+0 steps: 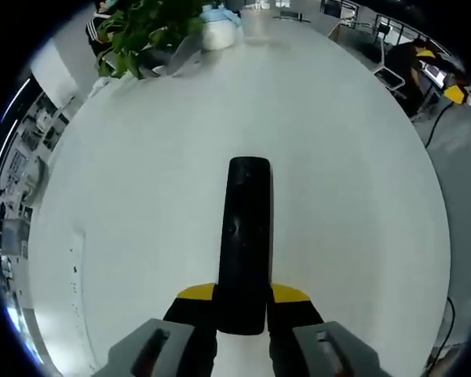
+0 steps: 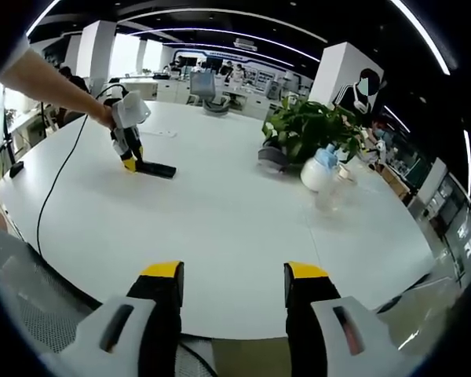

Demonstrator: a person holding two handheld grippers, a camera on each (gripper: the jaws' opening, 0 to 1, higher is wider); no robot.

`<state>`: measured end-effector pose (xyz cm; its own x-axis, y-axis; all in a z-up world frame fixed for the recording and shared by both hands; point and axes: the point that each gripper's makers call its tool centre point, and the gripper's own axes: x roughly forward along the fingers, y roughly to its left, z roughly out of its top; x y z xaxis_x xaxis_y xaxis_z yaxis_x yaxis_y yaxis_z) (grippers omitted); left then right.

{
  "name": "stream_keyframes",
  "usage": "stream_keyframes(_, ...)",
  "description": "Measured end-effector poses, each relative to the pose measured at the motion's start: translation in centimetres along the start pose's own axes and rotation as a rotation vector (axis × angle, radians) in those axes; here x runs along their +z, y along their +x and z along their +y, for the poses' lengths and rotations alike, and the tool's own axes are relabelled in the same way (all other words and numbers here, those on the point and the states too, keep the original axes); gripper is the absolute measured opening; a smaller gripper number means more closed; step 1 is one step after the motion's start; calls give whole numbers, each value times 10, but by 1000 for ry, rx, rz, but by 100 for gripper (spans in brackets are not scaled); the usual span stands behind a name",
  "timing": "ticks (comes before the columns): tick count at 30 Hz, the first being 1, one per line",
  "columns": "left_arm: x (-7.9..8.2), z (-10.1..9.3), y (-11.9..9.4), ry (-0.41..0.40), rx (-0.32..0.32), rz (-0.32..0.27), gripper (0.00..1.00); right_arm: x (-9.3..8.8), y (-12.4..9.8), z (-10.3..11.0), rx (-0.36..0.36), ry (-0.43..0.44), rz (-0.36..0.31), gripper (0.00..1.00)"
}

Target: Press the specified remote control buttons in sequence, fully releasing each button before pressing the next.

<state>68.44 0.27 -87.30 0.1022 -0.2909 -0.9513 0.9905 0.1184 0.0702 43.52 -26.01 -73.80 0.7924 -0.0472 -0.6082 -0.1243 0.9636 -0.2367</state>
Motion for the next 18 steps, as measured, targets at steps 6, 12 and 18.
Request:
stream_keyframes(6,-2,-4,-2,3,26,6,23,0,-1,0,-1,2,-4,51)
stream_keyframes(12,-11,-16,-7,-9,35,30,23,3,-2,0,-4,15,-20,51)
stream_keyframes(18,-19,-29,-10,-25,32,55,23,6,-4,3,13,12,-37,50)
